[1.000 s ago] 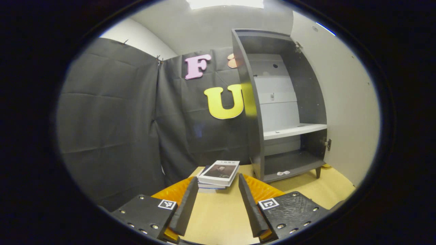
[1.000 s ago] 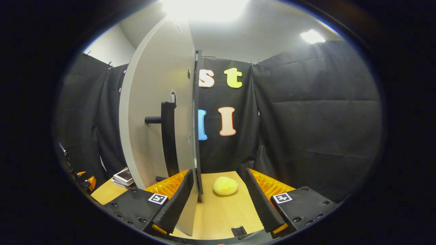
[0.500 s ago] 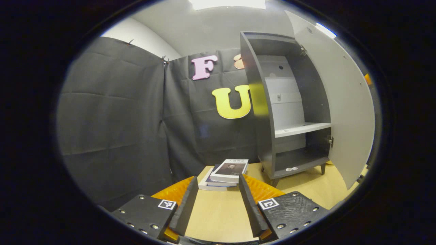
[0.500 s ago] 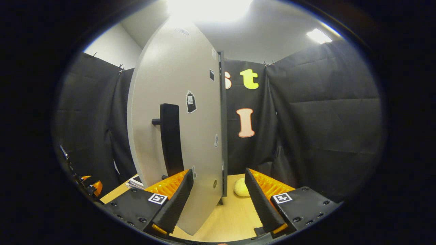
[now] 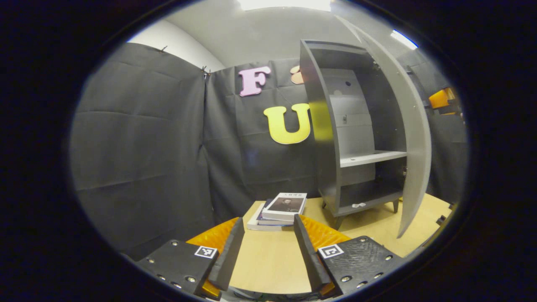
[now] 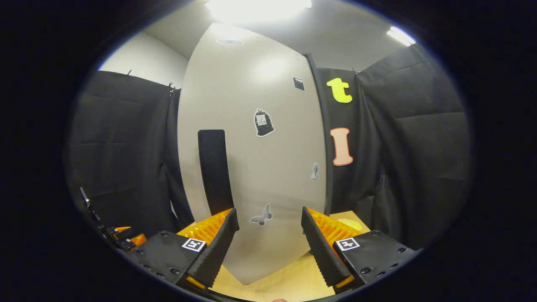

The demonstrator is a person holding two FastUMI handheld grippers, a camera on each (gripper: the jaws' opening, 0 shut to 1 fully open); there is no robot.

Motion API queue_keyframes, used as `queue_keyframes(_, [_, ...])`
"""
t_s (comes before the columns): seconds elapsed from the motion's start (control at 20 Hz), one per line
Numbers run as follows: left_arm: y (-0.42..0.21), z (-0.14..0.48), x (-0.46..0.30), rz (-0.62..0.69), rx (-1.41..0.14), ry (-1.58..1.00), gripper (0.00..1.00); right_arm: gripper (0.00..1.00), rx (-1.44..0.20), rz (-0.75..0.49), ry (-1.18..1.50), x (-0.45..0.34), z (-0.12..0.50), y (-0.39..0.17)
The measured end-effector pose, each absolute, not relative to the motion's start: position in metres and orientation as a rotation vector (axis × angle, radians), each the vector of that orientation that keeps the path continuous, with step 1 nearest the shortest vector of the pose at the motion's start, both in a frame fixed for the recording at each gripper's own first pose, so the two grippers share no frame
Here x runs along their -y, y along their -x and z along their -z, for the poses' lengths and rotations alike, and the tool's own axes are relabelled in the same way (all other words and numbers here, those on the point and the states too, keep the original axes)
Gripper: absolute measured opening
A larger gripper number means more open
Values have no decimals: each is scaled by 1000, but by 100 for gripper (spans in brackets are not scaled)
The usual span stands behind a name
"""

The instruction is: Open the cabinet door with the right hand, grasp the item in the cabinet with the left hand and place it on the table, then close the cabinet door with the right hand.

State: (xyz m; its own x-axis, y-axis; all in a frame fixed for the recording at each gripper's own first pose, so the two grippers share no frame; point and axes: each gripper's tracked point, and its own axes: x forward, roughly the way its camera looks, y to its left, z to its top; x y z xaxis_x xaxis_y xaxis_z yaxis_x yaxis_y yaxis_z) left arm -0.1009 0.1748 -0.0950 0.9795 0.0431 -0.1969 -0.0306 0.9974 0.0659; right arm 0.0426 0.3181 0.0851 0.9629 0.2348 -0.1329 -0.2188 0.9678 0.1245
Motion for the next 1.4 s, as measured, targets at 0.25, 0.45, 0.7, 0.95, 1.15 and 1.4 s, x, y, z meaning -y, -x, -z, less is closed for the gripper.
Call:
queue_keyframes(0.25, [95, 81, -157, -66, -183, -46, 71, 95, -104, -229, -96, -292, -93, -59])
queue_keyframes(0.45, [81, 60, -124, -70, -165, -23, 71, 94, -96, -210, -54, -253, -90, -68])
queue_keyframes(0.7, [58, 36, -78, -58, -141, 9, 72, 94, -95, -197, -24, -205, -84, -78])
queue_keyframes(0.95, [41, 15, -39, -26, -121, 4, 72, 98, -99, -171, -30, -166, -74, -85])
queue_keyframes(1.15, [37, 6, -15, 0, -119, 24, 71, 98, -102, -143, -46, -139, -66, -81])
queue_keyframes(1.4, [35, 6, 2, 20, -133, 45, 71, 97, -116, -135, -64, -121, -56, -80])
